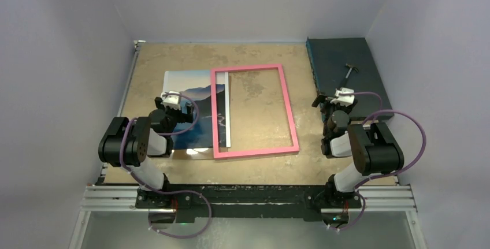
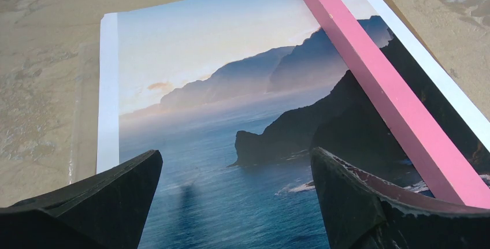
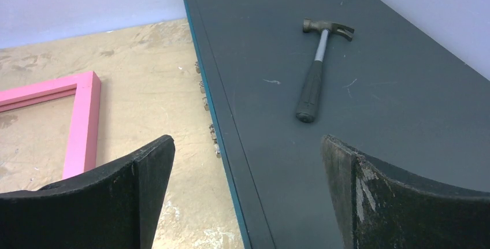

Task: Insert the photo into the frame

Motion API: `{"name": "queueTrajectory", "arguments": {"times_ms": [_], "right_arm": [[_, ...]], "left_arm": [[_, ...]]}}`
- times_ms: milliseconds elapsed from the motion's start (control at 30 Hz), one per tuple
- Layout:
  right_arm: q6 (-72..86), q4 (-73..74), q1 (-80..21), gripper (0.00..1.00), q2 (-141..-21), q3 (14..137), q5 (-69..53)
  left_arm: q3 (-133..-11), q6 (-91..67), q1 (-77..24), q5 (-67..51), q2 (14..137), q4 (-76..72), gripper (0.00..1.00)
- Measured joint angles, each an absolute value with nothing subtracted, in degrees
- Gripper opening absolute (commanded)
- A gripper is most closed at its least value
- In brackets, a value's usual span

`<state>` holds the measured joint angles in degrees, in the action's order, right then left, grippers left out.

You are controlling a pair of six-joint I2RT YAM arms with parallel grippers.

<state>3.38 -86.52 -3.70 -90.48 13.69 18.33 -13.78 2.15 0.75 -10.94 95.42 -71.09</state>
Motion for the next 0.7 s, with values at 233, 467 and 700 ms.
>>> {"name": "queueTrajectory", "arguments": {"times_ms": [233, 467, 700], "right_arm": [[3.4, -86.5, -3.7, 0.99, -90.5, 13.7, 18.3], [3.4, -86.5, -3.7, 0.99, -90.5, 13.7, 18.3], [3.6, -84.6, -3.8, 0.99, -88.2, 13.9, 19.8]], "left_arm": [[-13.8, 2.2, 0.8, -10.9, 95.4, -71.1, 1.0], [-13.8, 2.2, 0.8, -11.0, 95.4, -71.1, 1.0], [-16.5, 0.8, 2.7, -12.9, 91.6, -63.7, 1.0]]}}
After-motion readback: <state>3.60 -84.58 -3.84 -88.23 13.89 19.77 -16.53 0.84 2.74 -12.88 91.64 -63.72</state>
